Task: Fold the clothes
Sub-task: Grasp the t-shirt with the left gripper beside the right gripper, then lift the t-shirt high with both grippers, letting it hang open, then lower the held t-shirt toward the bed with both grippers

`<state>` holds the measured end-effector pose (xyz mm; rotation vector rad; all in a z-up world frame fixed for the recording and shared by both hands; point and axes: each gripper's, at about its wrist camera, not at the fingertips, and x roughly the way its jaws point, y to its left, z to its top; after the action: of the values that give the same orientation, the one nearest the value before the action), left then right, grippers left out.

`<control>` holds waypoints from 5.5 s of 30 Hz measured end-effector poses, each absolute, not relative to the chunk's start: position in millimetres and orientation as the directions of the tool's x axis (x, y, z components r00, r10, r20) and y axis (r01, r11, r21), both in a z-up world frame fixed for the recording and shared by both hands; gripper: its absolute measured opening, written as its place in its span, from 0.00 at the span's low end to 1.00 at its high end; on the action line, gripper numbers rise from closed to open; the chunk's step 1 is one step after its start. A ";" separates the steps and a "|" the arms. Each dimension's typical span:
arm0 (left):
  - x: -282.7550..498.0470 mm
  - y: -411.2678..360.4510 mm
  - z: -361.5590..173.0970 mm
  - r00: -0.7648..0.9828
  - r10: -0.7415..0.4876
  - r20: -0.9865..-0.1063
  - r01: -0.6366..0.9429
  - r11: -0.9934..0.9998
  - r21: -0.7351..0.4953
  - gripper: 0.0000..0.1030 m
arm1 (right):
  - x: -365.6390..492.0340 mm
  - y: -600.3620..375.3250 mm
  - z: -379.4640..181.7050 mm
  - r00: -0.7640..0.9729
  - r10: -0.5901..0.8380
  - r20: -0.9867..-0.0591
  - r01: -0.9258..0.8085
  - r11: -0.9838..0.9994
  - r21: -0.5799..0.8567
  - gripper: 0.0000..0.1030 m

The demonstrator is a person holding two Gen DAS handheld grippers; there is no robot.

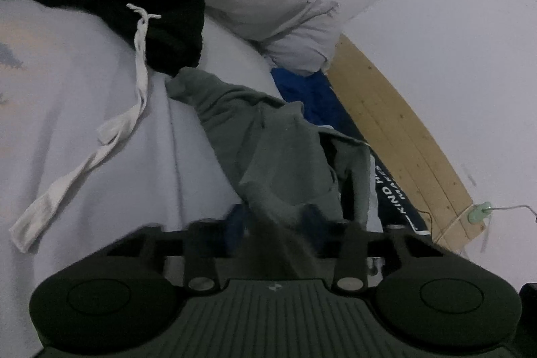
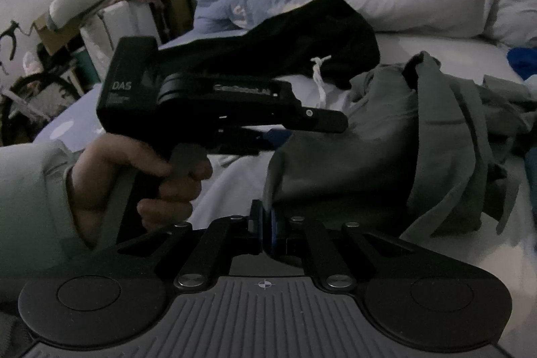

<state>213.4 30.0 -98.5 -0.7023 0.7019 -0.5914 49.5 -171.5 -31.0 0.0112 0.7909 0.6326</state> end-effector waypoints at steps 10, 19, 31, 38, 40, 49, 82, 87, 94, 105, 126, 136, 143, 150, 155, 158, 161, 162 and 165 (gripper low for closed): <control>180.7 42.1 -66.9 0.741 -0.639 -0.205 0.372 0.645 -0.667 0.09 | 41.6 -186.8 9.7 0.616 0.462 -0.637 -0.510 0.851 0.124 0.38; 148.5 104.8 -65.4 0.881 -0.466 -0.079 0.251 0.603 -0.758 0.09 | 79.1 -234.4 59.7 0.768 0.370 -0.522 -0.411 0.911 0.040 0.57; 121.9 152.0 -99.3 0.842 -0.295 -0.452 -0.094 0.744 -0.661 0.09 | 167.2 -165.5 40.2 0.680 0.467 -0.566 -0.623 0.775 -0.109 0.57; 131.3 153.6 -95.9 0.847 -0.309 -0.433 -0.040 0.775 -0.631 0.09 | 202.3 -101.7 9.7 0.583 0.416 -0.698 -0.788 0.499 -0.361 0.51; 130.0 151.5 -97.1 0.845 -0.308 -0.437 -0.033 0.785 -0.619 0.09 | 206.1 -91.7 -0.4 0.567 0.385 -0.729 -0.814 0.396 -0.424 0.50; 133.2 152.6 -101.5 0.835 -0.320 -0.447 -0.030 0.786 -0.617 0.09 | 202.9 -50.6 -45.9 0.551 0.339 -0.763 -0.814 0.014 -0.581 0.45; 99.3 97.8 87.2 0.975 -0.173 -0.143 0.129 0.954 -0.272 0.09 | 125.8 -132.3 128.0 0.906 0.402 -0.134 -0.420 0.810 -0.410 0.07; 75.6 80.7 177.1 0.986 -0.169 -0.004 0.166 0.970 -0.176 0.09 | 92.4 -171.6 193.8 0.925 0.380 0.000 -0.359 0.873 -0.329 0.07; 36.3 59.2 269.5 0.978 -0.178 0.110 0.187 0.980 -0.074 0.09 | 51.8 -222.2 279.5 0.899 0.417 0.135 -0.393 0.903 -0.172 0.07; -22.0 41.0 353.3 0.947 -0.220 0.234 0.218 0.975 0.034 0.09 | -21.1 -272.8 372.9 0.830 0.466 0.307 -0.437 0.885 -0.163 0.07; -8.9 40.2 297.6 0.956 -0.284 0.076 0.284 0.959 0.015 0.09 | -25.5 -310.8 356.9 0.821 0.514 0.249 -0.490 0.858 -0.156 0.08; 6.2 48.1 278.0 0.955 -0.287 0.080 0.285 0.958 0.041 0.09 | -52.7 -315.6 366.4 0.816 0.519 0.253 -0.499 0.855 -0.144 0.08; -26.1 53.4 305.5 0.921 -0.345 0.182 0.337 0.938 0.075 0.09 | -93.0 -332.6 390.4 0.780 0.527 0.337 -0.511 0.848 -0.141 0.08; -45.0 52.1 328.9 0.914 -0.351 0.201 0.342 0.936 0.080 0.09 | -110.6 -343.7 401.1 0.763 0.533 0.367 -0.516 0.843 -0.151 0.08; -26.6 55.6 328.7 0.942 -0.312 0.120 0.308 0.950 0.050 0.09 | -90.1 -339.6 388.1 0.781 0.544 0.305 -0.533 0.836 -0.126 0.08; 10.6 65.0 314.6 0.961 -0.273 0.047 0.272 0.962 0.032 0.09 | -69.6 -331.5 370.1 0.799 0.549 0.243 -0.543 0.834 -0.099 0.08; 53.9 73.5 293.8 0.972 -0.230 -0.037 0.231 0.973 0.017 0.09 | -44.4 -318.4 349.3 0.817 0.548 0.179 -0.542 0.836 -0.082 0.08; 68.0 74.0 287.4 0.974 -0.219 -0.061 0.220 0.976 0.011 0.09 | -33.1 -313.4 341.7 0.820 0.550 0.157 -0.547 0.834 -0.069 0.08; 115.1 78.7 268.4 0.975 -0.183 -0.126 0.183 0.983 -0.008 0.09 | 1.0 -298.3 317.9 0.834 0.543 0.092 -0.541 0.839 -0.052 0.08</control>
<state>115.1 78.7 268.4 0.0035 0.1270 -0.1847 1.0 -298.3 317.9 -0.0238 -0.1044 0.5744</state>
